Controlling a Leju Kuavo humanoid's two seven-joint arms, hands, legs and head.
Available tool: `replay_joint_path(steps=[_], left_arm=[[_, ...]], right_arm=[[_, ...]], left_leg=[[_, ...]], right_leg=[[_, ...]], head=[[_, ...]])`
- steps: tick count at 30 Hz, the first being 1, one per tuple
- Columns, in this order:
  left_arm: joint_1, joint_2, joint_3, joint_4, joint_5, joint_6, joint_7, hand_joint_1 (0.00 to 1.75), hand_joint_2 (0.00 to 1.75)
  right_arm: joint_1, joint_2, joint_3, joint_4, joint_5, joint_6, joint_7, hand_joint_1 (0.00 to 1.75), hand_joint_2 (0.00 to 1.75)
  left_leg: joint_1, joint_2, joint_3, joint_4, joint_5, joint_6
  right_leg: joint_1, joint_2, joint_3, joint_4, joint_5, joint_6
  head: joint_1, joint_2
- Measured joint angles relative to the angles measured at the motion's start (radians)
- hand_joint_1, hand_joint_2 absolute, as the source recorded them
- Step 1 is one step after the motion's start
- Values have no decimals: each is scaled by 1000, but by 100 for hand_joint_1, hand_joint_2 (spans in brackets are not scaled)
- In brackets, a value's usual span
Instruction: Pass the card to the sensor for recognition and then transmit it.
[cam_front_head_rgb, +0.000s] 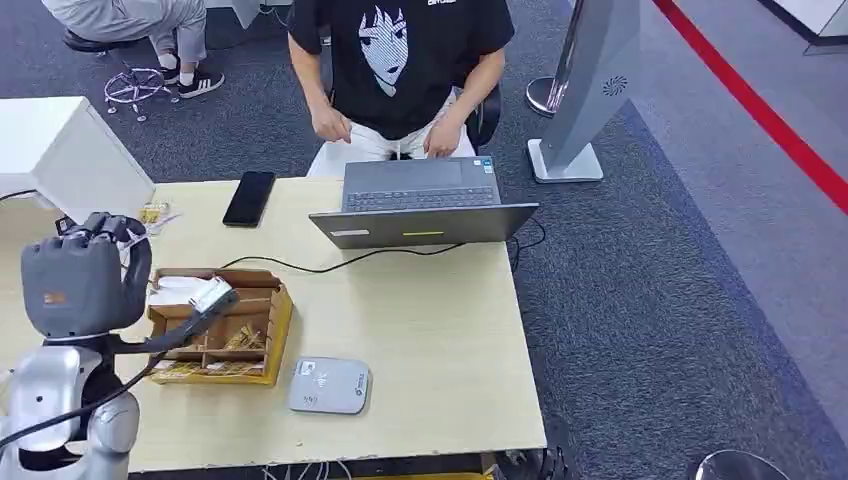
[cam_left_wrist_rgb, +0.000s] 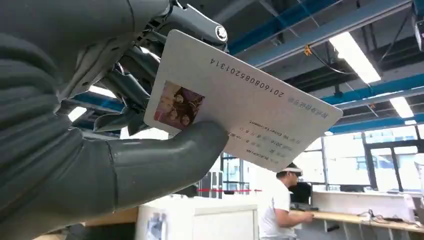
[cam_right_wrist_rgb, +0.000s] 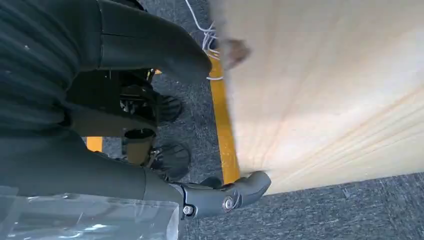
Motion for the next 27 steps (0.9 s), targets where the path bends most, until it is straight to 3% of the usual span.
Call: replay_joint_path(steps=[5, 10, 18, 27], left_arm=[[43, -26, -11, -27, 28, 6, -27, 175, 175], [181, -82, -94, -38, 69, 62, -93, 175, 175], [286, -110, -198, 34, 99, 81, -96, 175, 175], [315, -109, -237, 124, 105, 81, -79, 175, 175]], right_arm=[[6, 0, 0, -2, -9, -1, -3, 0, 175], [23, -1, -1, -9, -49, 0, -24, 0, 175], [41, -7, -3, -18, -76, 9, -40, 0, 175], [47, -10, -6, -24, -77, 15, -42, 0, 175]], left_leg=[[0, 0, 0, 0, 0, 0], [-1, 0, 0, 0, -1, 1], [-1, 0, 0, 0, -2, 2], [-1, 0, 0, 0, -1, 2]], right_leg=[[0, -1, 0, 0, 0, 0], [0, 0, 1, -1, 0, 0], [-1, -1, 0, -1, -1, 1], [-1, -1, 1, -1, 0, 1]], head=[[0, 0], [-1, 0], [-1, 0], [-1, 0]])
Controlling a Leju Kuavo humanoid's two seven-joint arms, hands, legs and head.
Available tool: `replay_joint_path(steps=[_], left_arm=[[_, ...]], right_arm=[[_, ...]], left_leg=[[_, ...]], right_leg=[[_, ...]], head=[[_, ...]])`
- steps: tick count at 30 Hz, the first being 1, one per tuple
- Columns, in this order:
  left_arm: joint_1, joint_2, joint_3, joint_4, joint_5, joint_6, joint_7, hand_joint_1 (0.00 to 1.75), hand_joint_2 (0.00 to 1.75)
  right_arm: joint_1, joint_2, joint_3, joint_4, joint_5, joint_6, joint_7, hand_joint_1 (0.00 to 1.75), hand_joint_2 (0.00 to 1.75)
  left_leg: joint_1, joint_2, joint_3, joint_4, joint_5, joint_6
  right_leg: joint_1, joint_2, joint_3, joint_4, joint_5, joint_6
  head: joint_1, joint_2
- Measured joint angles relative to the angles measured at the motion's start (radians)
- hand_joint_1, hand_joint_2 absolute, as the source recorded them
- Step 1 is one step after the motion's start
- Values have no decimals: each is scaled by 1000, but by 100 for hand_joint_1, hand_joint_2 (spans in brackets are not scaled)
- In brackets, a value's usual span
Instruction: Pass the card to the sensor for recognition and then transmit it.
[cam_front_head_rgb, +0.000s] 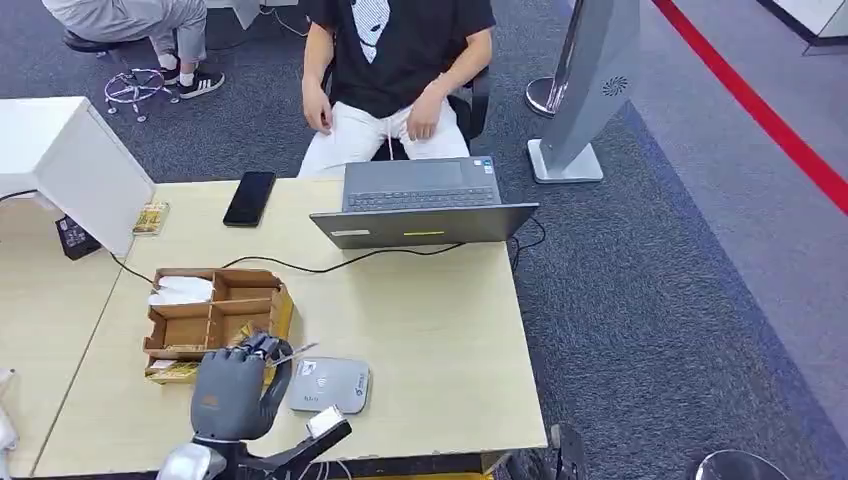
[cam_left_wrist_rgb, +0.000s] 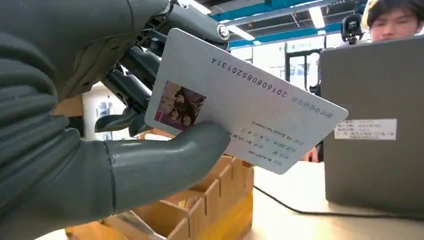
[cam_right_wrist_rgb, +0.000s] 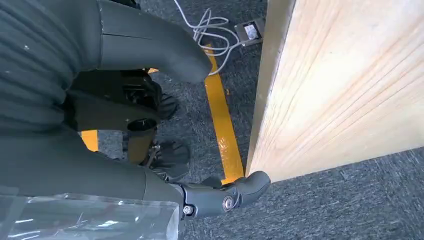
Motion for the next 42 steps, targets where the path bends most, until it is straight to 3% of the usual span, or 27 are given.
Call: replay_joint_path(steps=[14, 35, 42], left_arm=[[4, 10, -21, 69, -16, -52, 141, 175, 175], [-6, 6, 26, 245, -50, -84, 158, 175, 175], [-18, -21, 27, 262, -68, -29, 114, 175, 175]], right_arm=[[2, -6, -1, -3, -12, 0, 1, 0, 175], [2, -6, 13, -3, -13, 8, 6, 0, 175], [2, -6, 20, -4, -16, 0, 6, 0, 175]], left_leg=[[0, 0, 0, 0, 0, 0], [0, -1, 0, 0, 0, 0], [0, -1, 0, 0, 0, 0]], right_leg=[[0, 0, 0, 0, 0, 0], [0, -1, 1, 0, 0, 0], [0, -2, 1, 0, 0, 0]], head=[[0, 0], [0, 0], [0, 0]])
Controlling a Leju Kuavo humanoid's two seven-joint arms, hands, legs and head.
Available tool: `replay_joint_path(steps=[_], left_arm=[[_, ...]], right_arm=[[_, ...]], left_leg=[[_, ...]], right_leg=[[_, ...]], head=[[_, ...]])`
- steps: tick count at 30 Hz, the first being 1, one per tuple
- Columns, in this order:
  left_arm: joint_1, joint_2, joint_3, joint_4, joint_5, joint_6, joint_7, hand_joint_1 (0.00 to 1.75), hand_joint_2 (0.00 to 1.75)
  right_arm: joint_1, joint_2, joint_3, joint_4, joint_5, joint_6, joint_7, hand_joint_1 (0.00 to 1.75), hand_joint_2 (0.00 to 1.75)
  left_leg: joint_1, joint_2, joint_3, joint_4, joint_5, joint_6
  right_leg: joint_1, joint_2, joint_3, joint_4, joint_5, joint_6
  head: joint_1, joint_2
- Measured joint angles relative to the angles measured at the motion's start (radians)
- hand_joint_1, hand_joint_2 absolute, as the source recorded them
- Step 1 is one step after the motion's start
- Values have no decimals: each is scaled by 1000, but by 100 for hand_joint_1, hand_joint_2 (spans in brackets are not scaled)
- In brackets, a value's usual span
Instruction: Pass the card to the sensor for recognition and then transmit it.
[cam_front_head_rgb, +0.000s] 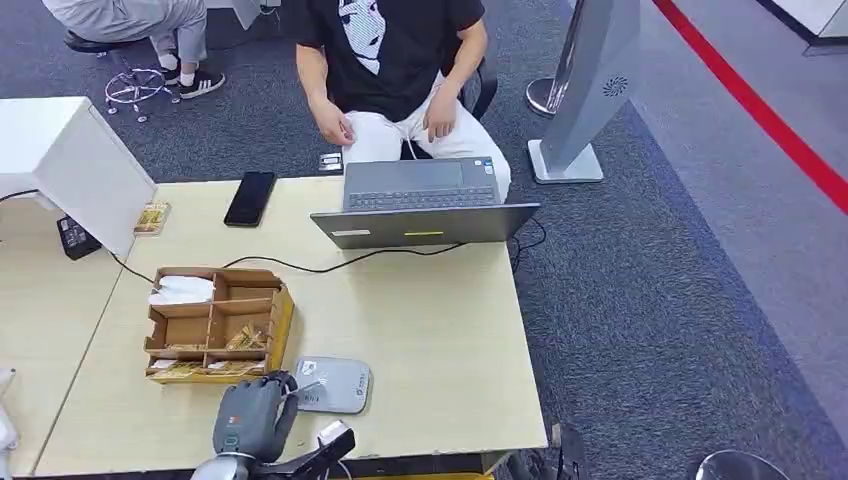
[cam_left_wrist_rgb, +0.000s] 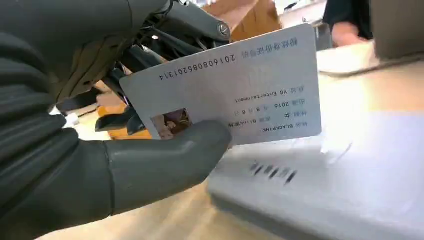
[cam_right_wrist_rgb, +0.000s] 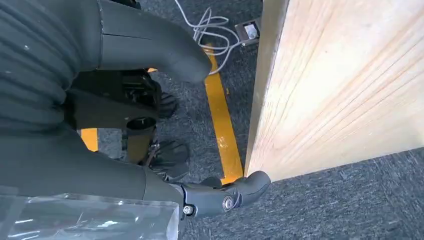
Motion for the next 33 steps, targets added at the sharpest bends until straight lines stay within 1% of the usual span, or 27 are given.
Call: replay_joint_path(steps=[2, 5, 9, 13, 14, 18, 21, 24, 26, 33], left_arm=[[-7, -21, 0, -37, -20, 11, -24, 175, 175], [-36, -47, -3, -98, -37, 9, -49, 175, 175], [-47, -60, -10, -143, -41, 15, -65, 175, 175], [-71, -64, -45, -196, -52, 20, -78, 175, 175], [-82, -65, -56, -208, -55, 19, -74, 175, 175], [-133, -64, -67, -248, -84, 3, -25, 175, 175], [-202, -46, -60, -256, -85, -30, 20, 175, 175], [-277, -16, -17, -249, -85, -77, 67, 175, 175], [-324, 3, 26, -238, -79, -91, 73, 175, 175], [-395, 39, 96, -209, -88, -106, 91, 175, 175]], right_arm=[[0, 0, 4, 0, 0, -2, 0, 0, 175], [0, 0, 13, 0, 0, -6, 0, 0, 175], [0, 0, 16, 0, 1, -7, 0, 0, 175], [-1, 2, 22, 0, 5, -10, 2, 0, 175], [-2, 3, 25, 0, 5, -11, 3, 0, 175], [-6, 9, 42, 0, 15, -10, 6, 0, 175], [-14, 15, 57, 1, 33, -8, 19, 0, 175], [-19, 16, 75, 1, 54, -4, 35, 0, 175], [-22, 16, 84, 1, 58, -3, 39, 0, 175], [-26, 16, 103, 1, 62, 0, 48, 0, 175]], left_leg=[[0, 0, 0, 0, 0, 0], [0, 0, 0, 0, 0, 0], [0, 0, 0, 0, 0, 0], [0, 0, 0, 0, 0, 0], [0, 0, 0, 0, 0, 0], [0, -1, 0, 0, 1, 0], [0, -1, 0, 0, 1, 0], [0, 0, 0, 0, 3, -2], [1, 2, 1, 0, 3, -3], [3, 3, 1, 0, 3, -3]], right_leg=[[0, 0, 0, 0, 0, 0], [0, -1, 0, 0, 0, 0], [0, -1, 0, 0, 0, 0], [0, -1, 0, 0, 0, 0], [0, -1, 0, 0, 0, 0], [0, -1, 0, 0, 0, 0], [0, -1, 1, 1, 1, 0], [0, 0, 0, 1, 1, -1], [0, 2, 0, 2, 2, -2], [1, 3, -1, 2, 3, -3]], head=[[0, 0], [0, 0], [0, 0], [0, 0], [0, 0], [0, 0], [0, 0], [1, 0], [0, 0], [0, 0]])
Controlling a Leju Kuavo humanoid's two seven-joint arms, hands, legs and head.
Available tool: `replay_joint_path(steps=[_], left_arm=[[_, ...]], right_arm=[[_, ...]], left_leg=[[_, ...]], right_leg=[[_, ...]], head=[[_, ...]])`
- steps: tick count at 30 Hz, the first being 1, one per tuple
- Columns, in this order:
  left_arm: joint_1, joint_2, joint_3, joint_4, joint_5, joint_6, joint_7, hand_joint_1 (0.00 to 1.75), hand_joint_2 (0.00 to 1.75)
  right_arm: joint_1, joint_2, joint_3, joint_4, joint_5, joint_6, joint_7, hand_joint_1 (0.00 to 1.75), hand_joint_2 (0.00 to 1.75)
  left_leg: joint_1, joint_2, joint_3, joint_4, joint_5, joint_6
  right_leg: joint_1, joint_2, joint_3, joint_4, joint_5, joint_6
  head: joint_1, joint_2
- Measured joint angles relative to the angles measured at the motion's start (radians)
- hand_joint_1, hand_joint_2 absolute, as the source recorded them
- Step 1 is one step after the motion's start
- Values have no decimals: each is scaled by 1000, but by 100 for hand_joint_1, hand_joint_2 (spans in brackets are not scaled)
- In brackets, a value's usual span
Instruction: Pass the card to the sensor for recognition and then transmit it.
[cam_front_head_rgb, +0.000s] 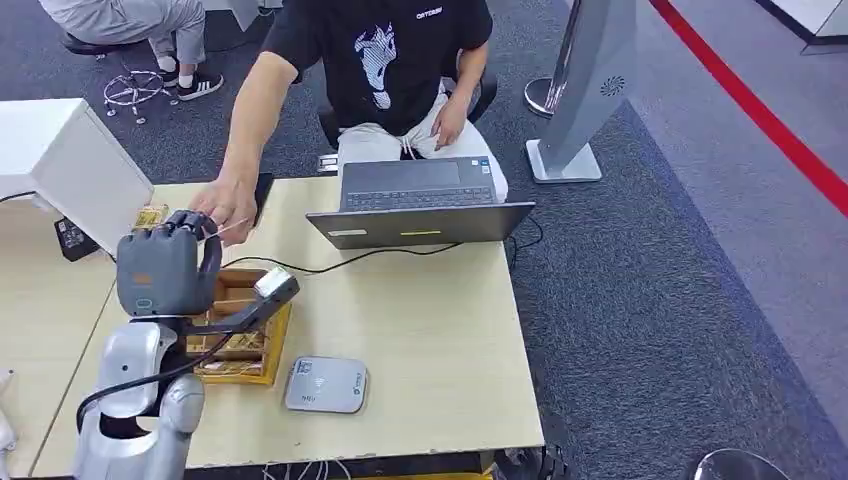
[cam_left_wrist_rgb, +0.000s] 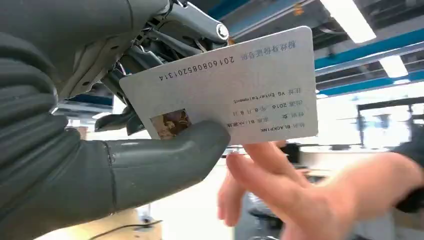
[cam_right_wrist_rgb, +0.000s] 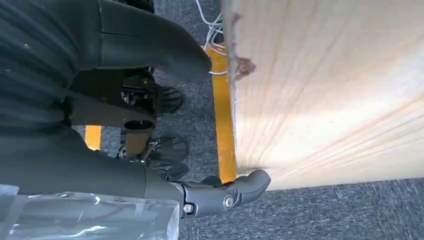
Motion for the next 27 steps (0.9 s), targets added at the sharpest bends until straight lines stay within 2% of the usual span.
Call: replay_joint_path(steps=[2, 3, 4, 10, 15, 20, 24, 27], left_arm=[[-20, 11, 32, 14, 1, -3, 0, 175, 175], [-29, 15, 48, 19, 2, -6, 0, 161, 175], [-36, 18, 58, 23, 3, -9, 0, 0, 175], [-35, 24, 108, 28, 16, 6, -35, 0, 175], [12, 23, 116, 2, 33, 44, -70, 0, 175], [42, 23, 122, -22, 40, 48, -78, 0, 175], [87, 14, 122, -54, 87, 51, -137, 0, 175], [146, 14, 110, -80, 83, 66, -161, 0, 175]], right_arm=[[-1, 0, 9, 0, 1, 0, 5, 0, 175], [-1, 0, 11, 0, 1, 0, 6, 0, 175], [-1, 0, 13, 0, 1, 0, 6, 0, 175], [-1, 0, 17, 2, -7, 1, 5, 0, 175], [0, 0, 16, 2, -27, 4, -1, 0, 175], [1, 0, 16, 2, -36, 8, -3, 0, 175], [6, 0, 13, 2, -82, 22, -24, 0, 175], [15, -2, 7, 2, -99, 37, -37, 0, 175]], left_leg=[[1, 2, 0, 0, 0, -1], [2, 2, 0, 0, 1, -1], [2, 3, 0, 0, 1, -1], [3, 3, 0, 0, 1, -2], [3, 2, 0, 0, 1, -3], [3, 2, -1, 0, 1, -3], [3, 2, -1, 0, 1, -3], [2, 2, -1, 0, 1, -3]], right_leg=[[1, 2, -1, 0, 1, -1], [1, 3, -1, 0, 1, -2], [1, 3, -2, 1, 1, -2], [2, 4, -2, 1, 1, -2], [3, 3, -2, 1, 1, -3], [2, 3, -3, 1, 1, -3], [2, 3, -3, 1, 1, -2], [2, 3, -3, 1, 1, -2]], head=[[0, 0], [0, 0], [0, 0], [0, 0], [0, 0], [0, 0], [0, 0], [0, 0]])
